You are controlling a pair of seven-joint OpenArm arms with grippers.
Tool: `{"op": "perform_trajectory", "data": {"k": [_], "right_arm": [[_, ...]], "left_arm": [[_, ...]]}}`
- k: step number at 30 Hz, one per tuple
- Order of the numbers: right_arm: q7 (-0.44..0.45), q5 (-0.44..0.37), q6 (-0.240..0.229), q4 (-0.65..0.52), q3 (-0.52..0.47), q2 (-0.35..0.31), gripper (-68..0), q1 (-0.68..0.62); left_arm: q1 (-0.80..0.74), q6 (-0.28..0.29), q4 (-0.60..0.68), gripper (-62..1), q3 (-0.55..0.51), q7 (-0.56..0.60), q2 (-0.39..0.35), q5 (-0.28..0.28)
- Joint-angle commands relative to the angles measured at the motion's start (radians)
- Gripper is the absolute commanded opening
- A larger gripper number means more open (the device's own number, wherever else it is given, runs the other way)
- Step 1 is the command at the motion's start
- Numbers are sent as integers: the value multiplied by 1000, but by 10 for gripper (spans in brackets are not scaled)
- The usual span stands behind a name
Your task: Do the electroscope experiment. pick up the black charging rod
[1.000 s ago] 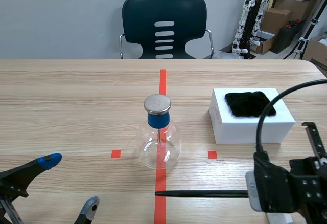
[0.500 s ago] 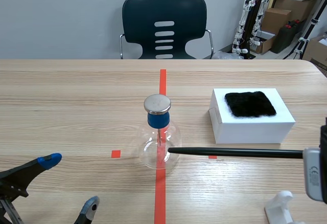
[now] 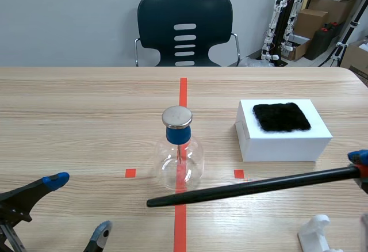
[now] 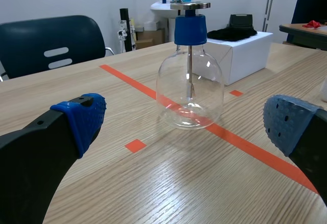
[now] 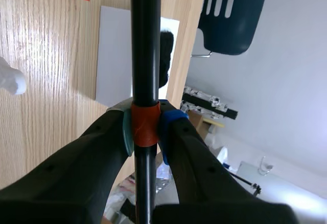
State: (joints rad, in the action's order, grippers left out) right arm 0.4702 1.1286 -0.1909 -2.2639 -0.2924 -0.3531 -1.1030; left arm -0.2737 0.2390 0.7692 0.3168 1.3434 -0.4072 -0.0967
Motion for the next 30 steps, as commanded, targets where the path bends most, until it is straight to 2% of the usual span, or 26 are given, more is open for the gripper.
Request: {"op": "perform_trajectory", "data": {"k": [1, 3, 5, 10, 30], "right_arm": [[17, 7, 32, -11, 1, 17, -664, -10], [51, 14, 66, -11, 1, 50, -664, -21], [80, 26, 78, -11, 1, 76, -664, -29], [107, 31, 79, -11, 1, 115, -664, -31], [113, 19, 79, -11, 1, 115, -664, -30]], "left_arm": [[0, 3, 11, 14, -1, 18, -1, 6], [0, 3, 11, 14, -1, 18, -1, 6], [0, 3, 11, 14, -1, 18, -1, 6], [0, 3, 11, 14, -1, 19, -1, 6], [0, 3, 11, 14, -1, 18, -1, 6]]}}
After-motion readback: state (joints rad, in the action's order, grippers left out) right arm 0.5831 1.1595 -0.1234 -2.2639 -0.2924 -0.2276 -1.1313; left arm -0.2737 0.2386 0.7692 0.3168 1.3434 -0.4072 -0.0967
